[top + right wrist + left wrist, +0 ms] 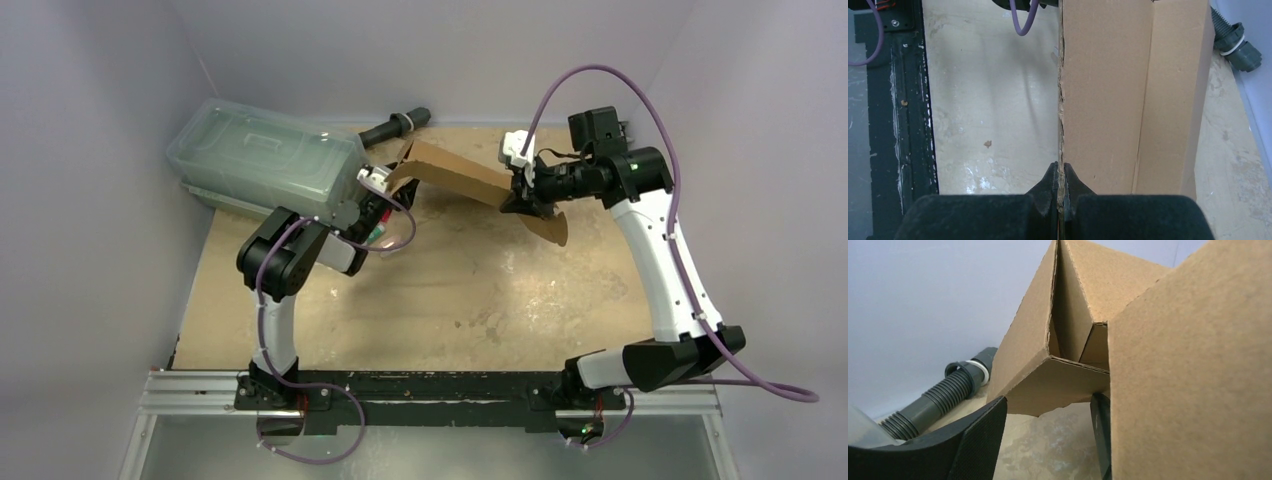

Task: Fold the paper box

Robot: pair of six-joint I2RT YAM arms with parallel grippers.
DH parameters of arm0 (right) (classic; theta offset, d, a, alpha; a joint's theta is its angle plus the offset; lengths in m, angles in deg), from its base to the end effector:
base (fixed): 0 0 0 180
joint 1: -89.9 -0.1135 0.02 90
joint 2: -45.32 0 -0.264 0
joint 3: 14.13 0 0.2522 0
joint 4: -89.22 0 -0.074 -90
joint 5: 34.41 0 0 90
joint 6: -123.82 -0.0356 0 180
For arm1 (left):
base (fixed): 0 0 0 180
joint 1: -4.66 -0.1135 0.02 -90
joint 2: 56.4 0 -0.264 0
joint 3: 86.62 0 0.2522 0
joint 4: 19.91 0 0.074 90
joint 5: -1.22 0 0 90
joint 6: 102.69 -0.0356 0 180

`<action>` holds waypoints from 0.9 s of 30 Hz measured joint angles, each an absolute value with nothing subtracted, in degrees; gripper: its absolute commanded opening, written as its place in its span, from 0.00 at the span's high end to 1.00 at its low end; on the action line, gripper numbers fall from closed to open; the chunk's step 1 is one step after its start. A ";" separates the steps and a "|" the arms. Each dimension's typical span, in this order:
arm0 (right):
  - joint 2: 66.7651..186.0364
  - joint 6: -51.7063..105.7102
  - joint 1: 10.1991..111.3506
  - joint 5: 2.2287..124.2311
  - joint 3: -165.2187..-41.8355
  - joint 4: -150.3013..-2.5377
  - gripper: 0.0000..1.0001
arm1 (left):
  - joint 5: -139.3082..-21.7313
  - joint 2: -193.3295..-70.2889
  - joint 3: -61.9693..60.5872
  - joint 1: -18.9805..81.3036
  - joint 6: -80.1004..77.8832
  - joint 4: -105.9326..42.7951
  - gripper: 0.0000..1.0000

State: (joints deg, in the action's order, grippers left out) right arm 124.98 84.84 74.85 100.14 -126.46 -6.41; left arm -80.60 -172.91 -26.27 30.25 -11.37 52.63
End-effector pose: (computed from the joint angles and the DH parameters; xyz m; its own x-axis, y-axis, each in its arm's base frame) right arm 0.2316 0.0881 0.4314 -0.0065 -0.5754 -0.8178 -0.9697 0.2035 -0.1355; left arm 0.3433 -0.1700 0.1711 0.2416 -0.1410 -0.9601 0.5564 0.8307 0.0180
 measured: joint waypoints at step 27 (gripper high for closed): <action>115.21 82.96 74.79 96.28 -140.84 0.24 1.00 | -77.25 -135.40 -38.53 36.26 -11.19 41.96 0.41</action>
State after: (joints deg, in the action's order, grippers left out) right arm 115.21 82.96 74.79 96.28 -140.84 0.24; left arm -77.25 -135.40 -38.53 36.26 -11.19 41.96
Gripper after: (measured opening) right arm 0.008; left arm 0.581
